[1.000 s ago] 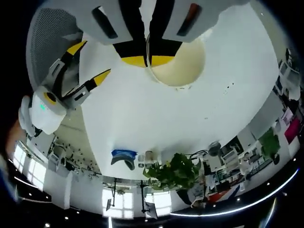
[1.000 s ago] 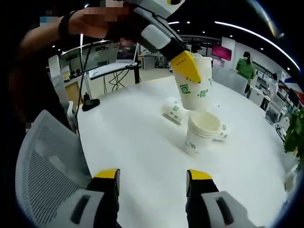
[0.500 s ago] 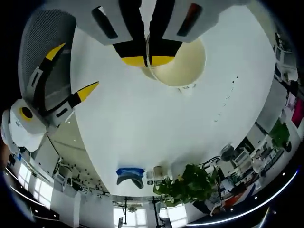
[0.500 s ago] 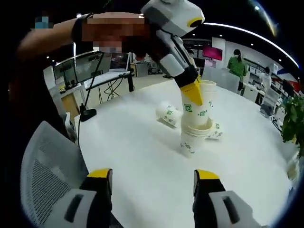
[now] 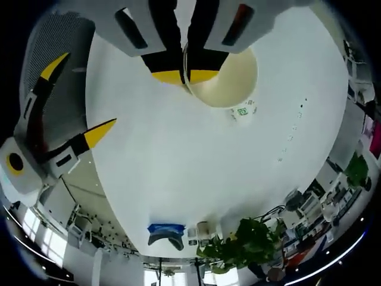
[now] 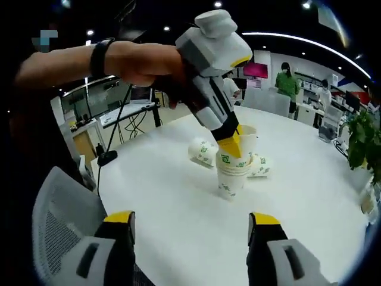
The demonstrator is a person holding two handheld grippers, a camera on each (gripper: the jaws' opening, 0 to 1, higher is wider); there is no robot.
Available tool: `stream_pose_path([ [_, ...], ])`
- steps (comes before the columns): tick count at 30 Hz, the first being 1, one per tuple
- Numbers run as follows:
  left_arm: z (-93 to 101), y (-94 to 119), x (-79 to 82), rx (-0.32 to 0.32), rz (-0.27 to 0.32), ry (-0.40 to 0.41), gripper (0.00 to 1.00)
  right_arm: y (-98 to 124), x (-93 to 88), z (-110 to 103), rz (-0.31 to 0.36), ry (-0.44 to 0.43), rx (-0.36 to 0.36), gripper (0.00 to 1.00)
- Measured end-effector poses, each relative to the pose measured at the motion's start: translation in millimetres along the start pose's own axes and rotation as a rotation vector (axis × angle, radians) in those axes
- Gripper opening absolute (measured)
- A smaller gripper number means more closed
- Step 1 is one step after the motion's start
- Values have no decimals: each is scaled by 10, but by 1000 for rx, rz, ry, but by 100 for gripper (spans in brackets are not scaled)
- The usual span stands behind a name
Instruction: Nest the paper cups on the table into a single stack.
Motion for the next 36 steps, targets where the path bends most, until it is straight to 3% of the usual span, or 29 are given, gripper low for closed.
stream_pose_path([
  [18,21,-34,-6,-24,-6,4,0,36,-6,-1,-4,-7,10,78],
  [25,-16,52,-26,-2,-2,5,13,76,-7,25,-10,10,15,79],
  [28,-25,154,-51,17,27,17,16,86,2,62,-19,24,15,79],
  [31,-70,261,-88,40,59,26,27,83,26,80,-25,39,20,79],
  [36,-135,547,-250,116,104,124,38,50,109,103,-26,62,29,78],
])
Point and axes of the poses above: the point that each gripper's makers call its tool centre point, and the gripper's own axes: y roughly backward along the fingers, z roughly to its right, x roughly out of its top, the point moved 9 cm from there along y, roughly backward along the fingers, and after that the axes turned 12 degrees about x, right-handed, at the moved point
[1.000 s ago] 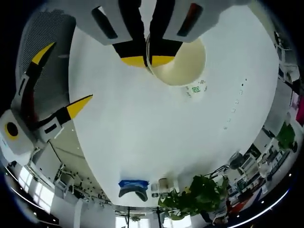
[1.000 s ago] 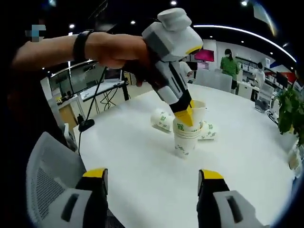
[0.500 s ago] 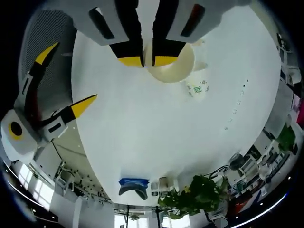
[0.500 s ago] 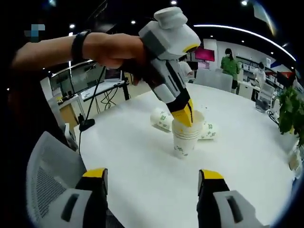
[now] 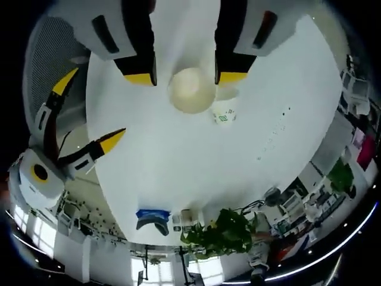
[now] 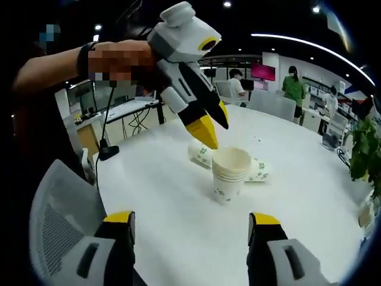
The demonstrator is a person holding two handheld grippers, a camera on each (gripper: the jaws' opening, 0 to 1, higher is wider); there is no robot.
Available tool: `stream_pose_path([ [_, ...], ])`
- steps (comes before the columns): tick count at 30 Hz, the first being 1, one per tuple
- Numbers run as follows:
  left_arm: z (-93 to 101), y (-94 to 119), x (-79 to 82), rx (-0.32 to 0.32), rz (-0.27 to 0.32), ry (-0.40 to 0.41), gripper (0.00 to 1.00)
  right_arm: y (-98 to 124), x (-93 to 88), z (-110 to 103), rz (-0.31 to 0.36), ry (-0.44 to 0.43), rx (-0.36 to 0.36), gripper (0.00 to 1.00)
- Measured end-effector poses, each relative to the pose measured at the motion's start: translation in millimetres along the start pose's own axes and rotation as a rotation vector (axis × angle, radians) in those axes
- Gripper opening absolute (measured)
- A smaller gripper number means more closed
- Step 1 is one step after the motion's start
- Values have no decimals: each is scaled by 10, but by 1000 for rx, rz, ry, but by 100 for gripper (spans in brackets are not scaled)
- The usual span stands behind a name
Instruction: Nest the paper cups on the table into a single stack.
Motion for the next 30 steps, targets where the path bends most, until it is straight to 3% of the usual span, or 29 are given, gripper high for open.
stream_pose_path([
  [5,-56,267,-245,65,30,101,49,-59,81,28,-7,28,20,78],
  [9,-57,392,-568,114,-1,169,59,-133,125,21,-12,46,44,78],
  [13,-21,510,-859,135,4,278,60,-193,160,-1,-26,68,68,78],
  [20,112,680,-1242,177,-11,381,62,-289,324,-45,-42,118,118,77],
  [25,210,780,-1453,204,-6,462,65,-342,564,-60,-23,144,159,77],
  [30,309,897,-1549,236,7,516,66,-491,886,13,-41,240,195,76],
])
Point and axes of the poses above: the point that each gripper's makers call its tool centre point, and the gripper's own axes: y roughly backward along the fingers, z roughly to its right, x roughly out of its top, the point moved 9 cm from there along y, roughly backward along the fingers, and after that the axes turned 12 degrees about x, right-handed, at the moved point
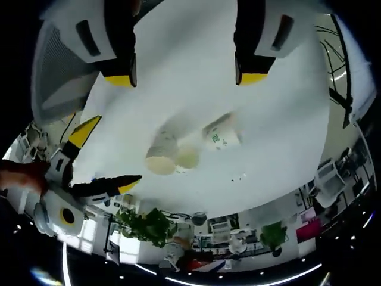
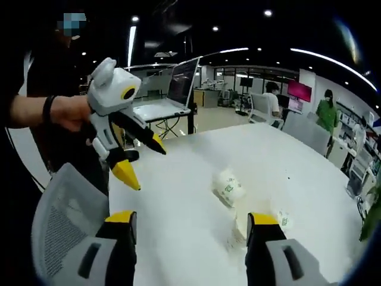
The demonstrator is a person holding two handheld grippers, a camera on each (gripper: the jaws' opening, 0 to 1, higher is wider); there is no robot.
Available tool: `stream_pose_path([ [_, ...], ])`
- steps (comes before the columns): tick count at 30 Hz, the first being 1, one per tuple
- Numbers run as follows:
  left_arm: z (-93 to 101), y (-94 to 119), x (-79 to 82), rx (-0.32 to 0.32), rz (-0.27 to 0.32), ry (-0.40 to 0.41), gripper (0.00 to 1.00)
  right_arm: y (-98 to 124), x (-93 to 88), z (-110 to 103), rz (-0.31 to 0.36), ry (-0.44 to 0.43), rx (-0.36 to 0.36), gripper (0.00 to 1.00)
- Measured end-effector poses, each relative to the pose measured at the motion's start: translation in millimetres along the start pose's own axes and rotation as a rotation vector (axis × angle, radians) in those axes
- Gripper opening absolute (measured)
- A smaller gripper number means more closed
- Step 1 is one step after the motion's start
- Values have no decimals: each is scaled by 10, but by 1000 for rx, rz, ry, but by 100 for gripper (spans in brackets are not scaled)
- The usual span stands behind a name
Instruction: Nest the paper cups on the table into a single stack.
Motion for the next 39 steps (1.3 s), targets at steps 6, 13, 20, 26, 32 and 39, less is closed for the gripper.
stream_pose_path([
  [6,16,76,-149,9,-5,59,66,-237,262,362,-46,53,4,73],
  [13,-14,135,-291,30,7,111,65,-506,440,722,-161,82,23,71],
  [20,-61,202,-426,54,8,152,64,-730,503,938,-231,131,26,71],
  [26,-87,261,-473,58,19,187,66,-956,497,1129,-298,129,80,71],
  [32,-97,261,-470,65,38,213,68,-1102,467,1294,-366,122,116,71],
  [39,-94,291,-467,62,43,220,70,-1323,356,1427,-423,121,159,70],
])
Point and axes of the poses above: the point that each gripper's makers call its tool centre point, and the gripper's own axes: y roughly backward along the fingers, z roughly to its right, x roughly out of its top, the point moved 9 cm from there along y, roughly backward along the fingers, and after that the axes turned 12 degrees about x, right-handed, at the moved point
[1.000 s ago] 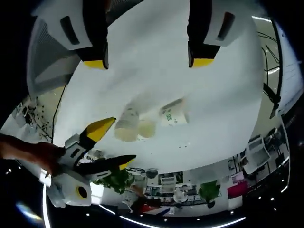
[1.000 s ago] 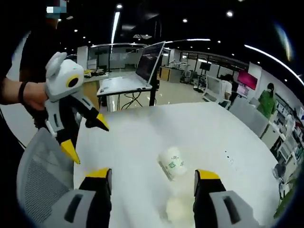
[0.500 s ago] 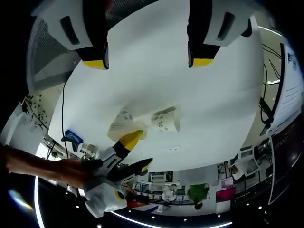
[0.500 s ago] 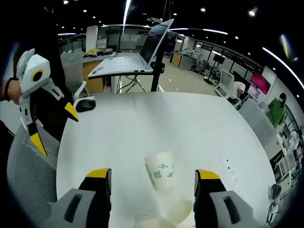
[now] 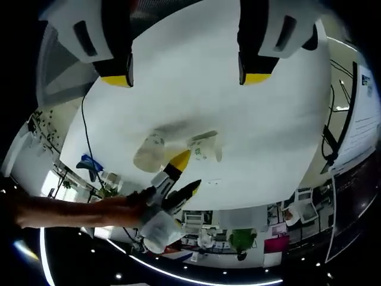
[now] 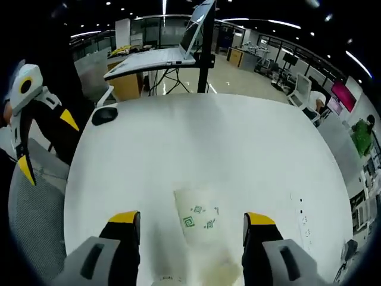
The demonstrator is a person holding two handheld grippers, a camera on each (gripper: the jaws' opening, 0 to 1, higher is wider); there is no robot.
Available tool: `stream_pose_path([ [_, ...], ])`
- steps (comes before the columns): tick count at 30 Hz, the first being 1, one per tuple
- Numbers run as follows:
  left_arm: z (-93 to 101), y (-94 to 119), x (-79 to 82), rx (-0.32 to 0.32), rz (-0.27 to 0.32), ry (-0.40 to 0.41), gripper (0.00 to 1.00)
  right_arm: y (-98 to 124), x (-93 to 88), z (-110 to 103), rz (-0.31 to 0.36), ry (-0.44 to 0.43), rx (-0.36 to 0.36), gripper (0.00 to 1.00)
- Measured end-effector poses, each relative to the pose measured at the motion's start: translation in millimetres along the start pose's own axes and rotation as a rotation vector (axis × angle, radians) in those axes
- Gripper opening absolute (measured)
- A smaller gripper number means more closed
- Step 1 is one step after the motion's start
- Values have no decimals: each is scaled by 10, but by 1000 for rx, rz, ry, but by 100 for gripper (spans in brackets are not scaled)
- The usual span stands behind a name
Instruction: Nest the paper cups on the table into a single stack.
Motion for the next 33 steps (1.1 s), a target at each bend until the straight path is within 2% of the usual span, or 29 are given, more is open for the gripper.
stream_pose_path([
  [2,2,3,-2,-2,2,-3,70,-91,-20,29,-19,-3,14,70],
  [10,-14,24,-2,0,1,-2,69,-210,-31,43,-56,-15,24,68],
  [13,10,60,1,0,-2,-1,69,-347,-50,92,-84,-25,38,67],
  [21,30,94,10,-4,6,31,68,-552,-125,154,-207,71,27,59],
  [23,29,96,20,-4,9,33,68,-573,-140,110,-227,87,38,50],
  [25,24,98,27,0,12,40,68,-583,-153,52,-240,107,48,36],
  [28,18,100,17,4,13,50,67,-552,-120,-13,-245,122,42,36],
  [30,17,103,5,8,9,46,67,-491,-112,-133,-228,118,57,36],
  [33,10,94,-12,10,5,50,67,-474,-100,-98,-217,128,55,36],
])
Point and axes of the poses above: the point that each gripper's makers call its tool centre point, and the gripper's own axes: y roughly backward along the fingers, z roughly to its right, x roughly out of its top, the point moved 9 cm from there along y, roughly backward along the fingers, and after that the axes turned 12 degrees about x, right-handed, at the moved point
